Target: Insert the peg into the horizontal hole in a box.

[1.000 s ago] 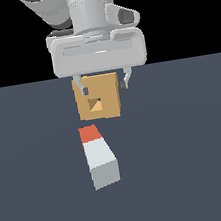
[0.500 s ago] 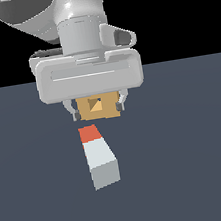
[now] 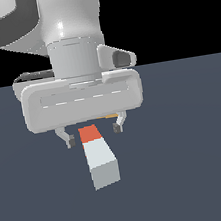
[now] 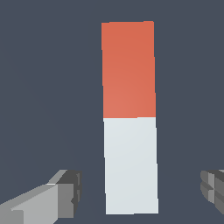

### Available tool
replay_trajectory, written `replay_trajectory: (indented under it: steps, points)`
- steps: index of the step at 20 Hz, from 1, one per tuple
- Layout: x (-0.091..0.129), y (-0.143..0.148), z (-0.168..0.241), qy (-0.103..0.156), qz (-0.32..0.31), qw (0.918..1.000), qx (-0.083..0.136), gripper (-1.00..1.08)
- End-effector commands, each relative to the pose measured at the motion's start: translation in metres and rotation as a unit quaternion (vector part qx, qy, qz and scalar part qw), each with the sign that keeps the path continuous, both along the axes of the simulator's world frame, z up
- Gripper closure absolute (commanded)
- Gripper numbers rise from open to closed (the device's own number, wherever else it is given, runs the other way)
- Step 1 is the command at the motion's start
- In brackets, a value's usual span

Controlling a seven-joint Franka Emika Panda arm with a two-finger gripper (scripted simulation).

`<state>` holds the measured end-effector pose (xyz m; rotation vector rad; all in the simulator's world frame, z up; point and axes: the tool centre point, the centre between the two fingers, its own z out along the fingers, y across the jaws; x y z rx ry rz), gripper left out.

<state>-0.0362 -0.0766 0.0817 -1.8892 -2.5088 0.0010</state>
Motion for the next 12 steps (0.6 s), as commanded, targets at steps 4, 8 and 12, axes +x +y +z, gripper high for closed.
replay_trajectory:
  steps: [4, 8, 12]
  points:
    - [-0.001, -0.008, -0.007, -0.001, 0.012, 0.9999, 0.0, -0.92]
    - [-0.001, -0.009, -0.008, 0.0, 0.011, 0.9999, 0.0, -0.92]
    - [-0.001, -0.009, -0.016, 0.0, 0.011, 0.9999, 0.0, -0.92]
